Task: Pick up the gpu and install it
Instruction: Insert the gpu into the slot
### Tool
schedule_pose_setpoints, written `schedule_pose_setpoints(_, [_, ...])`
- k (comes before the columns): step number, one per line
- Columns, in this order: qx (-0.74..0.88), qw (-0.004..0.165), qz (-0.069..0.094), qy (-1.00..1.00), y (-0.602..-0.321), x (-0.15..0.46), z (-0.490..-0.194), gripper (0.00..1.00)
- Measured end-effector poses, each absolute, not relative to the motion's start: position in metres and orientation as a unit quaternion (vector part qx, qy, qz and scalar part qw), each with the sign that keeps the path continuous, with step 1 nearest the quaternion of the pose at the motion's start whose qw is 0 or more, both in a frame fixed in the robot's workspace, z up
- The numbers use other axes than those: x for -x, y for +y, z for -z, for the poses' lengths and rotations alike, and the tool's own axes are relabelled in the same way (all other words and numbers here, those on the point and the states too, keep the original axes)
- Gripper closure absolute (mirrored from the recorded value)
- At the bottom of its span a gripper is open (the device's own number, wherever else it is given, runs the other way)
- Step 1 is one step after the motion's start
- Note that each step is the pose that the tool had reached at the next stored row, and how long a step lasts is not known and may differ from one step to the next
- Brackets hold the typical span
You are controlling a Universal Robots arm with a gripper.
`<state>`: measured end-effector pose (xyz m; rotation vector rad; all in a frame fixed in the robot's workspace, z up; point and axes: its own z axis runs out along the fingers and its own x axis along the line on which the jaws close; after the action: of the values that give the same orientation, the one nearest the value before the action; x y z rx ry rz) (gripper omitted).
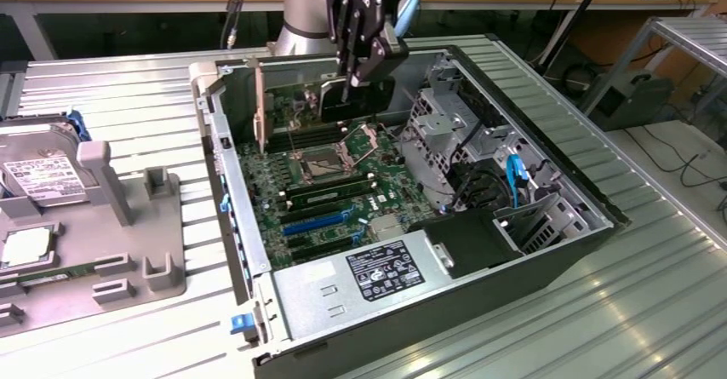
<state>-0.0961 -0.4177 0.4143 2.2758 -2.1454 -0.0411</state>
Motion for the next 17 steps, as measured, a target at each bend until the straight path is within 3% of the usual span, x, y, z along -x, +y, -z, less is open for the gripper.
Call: schedule_pose_setpoints(17, [-0.728, 0.007, 0.013, -0.686, -0.4177, 0.0961, -0.4043, 0.73])
